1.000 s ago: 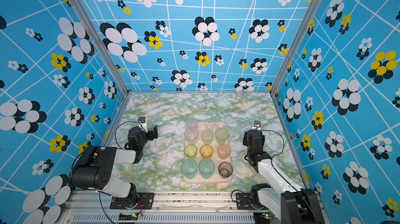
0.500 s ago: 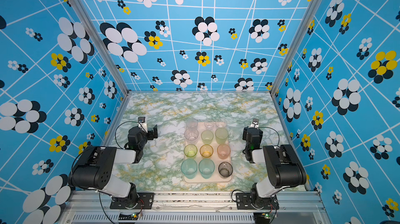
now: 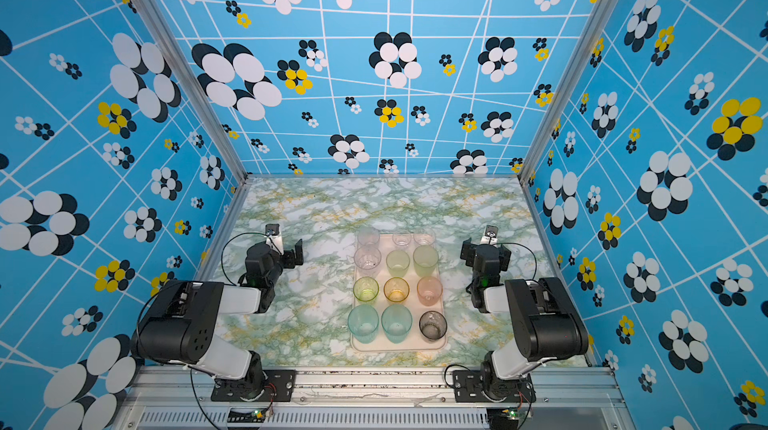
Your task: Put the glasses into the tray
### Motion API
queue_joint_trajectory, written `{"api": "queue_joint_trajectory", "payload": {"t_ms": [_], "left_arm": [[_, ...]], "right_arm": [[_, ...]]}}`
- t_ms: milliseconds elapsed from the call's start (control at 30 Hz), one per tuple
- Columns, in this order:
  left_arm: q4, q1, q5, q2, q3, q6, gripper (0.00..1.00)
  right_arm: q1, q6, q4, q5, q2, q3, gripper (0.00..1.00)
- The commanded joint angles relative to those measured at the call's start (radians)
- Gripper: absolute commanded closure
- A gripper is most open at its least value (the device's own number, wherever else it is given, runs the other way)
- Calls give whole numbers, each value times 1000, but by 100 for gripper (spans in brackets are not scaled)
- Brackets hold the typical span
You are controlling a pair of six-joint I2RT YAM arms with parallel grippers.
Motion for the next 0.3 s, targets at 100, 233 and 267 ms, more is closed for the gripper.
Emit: {"api": "queue_joint_trajectory", "payload": {"t_ms": [100, 233, 267], "left_arm": [[-10, 7, 22, -2, 24, 3, 1], [-8, 8, 21, -2, 23, 5, 1], [-8, 7, 21, -2, 23, 3, 1]], "right_arm": [[0, -5, 29, -1, -5, 13, 1], [0, -5, 30, -2, -5, 13, 1], [0, -4, 29, -2, -5, 13, 1]]}}
